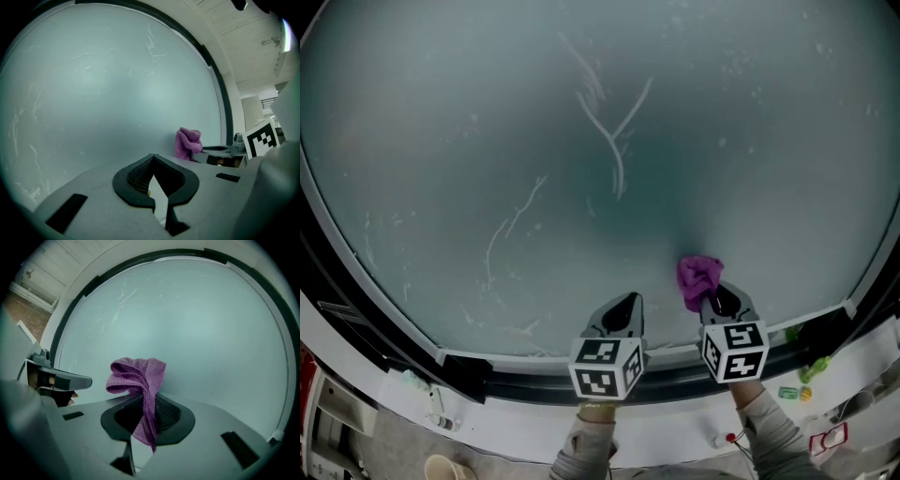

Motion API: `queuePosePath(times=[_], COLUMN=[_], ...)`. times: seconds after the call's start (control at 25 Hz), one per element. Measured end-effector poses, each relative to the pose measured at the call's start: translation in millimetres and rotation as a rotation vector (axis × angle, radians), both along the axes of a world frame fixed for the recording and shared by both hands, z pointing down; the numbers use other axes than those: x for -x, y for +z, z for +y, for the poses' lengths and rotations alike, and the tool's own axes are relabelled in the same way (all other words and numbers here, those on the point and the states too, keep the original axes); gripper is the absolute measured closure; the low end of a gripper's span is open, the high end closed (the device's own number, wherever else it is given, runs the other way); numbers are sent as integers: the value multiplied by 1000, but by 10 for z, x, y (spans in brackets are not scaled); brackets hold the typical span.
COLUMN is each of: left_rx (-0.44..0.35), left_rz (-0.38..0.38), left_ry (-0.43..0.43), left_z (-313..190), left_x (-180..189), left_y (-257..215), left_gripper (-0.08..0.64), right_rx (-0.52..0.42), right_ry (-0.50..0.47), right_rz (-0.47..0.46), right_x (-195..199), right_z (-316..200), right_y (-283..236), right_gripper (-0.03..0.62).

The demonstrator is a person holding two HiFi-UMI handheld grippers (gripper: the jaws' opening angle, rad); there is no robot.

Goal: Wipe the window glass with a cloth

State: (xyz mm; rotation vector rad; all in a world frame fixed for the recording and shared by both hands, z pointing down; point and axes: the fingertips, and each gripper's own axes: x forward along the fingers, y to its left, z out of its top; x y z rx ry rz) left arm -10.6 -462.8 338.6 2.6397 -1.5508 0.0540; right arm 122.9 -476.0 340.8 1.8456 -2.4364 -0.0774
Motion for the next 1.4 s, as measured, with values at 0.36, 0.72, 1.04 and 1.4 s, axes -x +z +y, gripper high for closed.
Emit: queuePosePath(times=[0.36, 0.72, 1.04, 1.4], left_rx=[2, -8, -2, 36], left_rz=[-3, -5, -2, 9], left_ry=[68, 84, 52, -33], left_z=[-12, 79, 332, 779], left_x=[-312, -312, -83, 382], left_y=[17, -21, 61, 303], left_gripper=[555, 555, 555, 555], right_rx=[11, 3, 8, 18], right_ry=[118, 116, 60, -76], right_rz=[-9, -23, -58, -81], right_x=[-511, -480, -195, 348], right_z=[54, 184, 480, 957], right_y=[41, 7, 74, 124], right_gripper=[537, 537, 537, 537])
